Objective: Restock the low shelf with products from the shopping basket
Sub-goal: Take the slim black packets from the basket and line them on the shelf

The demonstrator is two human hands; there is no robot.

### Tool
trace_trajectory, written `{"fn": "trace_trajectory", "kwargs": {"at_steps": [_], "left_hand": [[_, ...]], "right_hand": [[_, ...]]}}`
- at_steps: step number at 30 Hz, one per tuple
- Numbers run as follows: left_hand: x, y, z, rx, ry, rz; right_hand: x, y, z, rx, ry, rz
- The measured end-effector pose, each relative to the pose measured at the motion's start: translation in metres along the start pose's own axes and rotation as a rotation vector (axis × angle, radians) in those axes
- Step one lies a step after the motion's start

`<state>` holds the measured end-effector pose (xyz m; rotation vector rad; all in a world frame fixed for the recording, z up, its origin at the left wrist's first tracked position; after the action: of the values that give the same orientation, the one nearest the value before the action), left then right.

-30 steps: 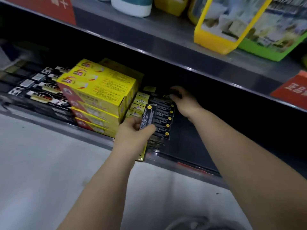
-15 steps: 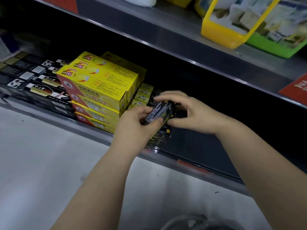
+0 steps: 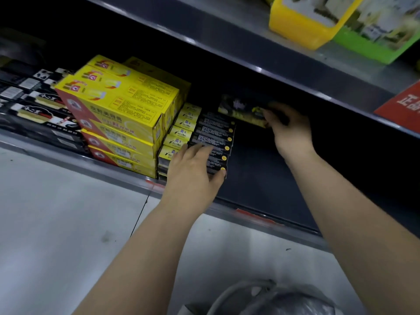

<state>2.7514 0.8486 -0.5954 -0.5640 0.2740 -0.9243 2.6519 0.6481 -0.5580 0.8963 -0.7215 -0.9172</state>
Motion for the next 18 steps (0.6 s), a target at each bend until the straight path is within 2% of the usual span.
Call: {"fn": "trace_trajectory", "kwargs": {"at_steps": [3, 7, 9, 18], "left_hand": [[0.000, 0.002, -0.010, 0.100, 0.054, 0.006], [0.000, 0.005, -0.011, 0.109, 0.066, -0.009], [0.000, 0.006, -0.011, 0.104, 0.060, -0.015], [0.001, 0.008, -0.012, 0.098, 0.022, -0.010]], "right_hand": [[0.025, 0.006, -0.033, -0.128, 0.023, 0.031], [0.036, -0.008, -0.092, -0.268, 0.288, 0.008], [0.032, -0.021, -0.107, -0.282, 0.363, -0.041], [0.035, -0.034, -0.119, -0.363, 0.380, -0.090]]}}
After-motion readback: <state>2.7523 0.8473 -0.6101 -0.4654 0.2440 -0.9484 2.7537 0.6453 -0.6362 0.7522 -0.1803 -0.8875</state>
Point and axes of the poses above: each hand's wrist, its own x-axis towards the middle knuckle, its own z-axis out of the back of the hand, y = z × x, the point moved 9 cm from there along x, towards the middle knuckle, and after that the axes turned 10 degrees about x, right-handed, at the moved point
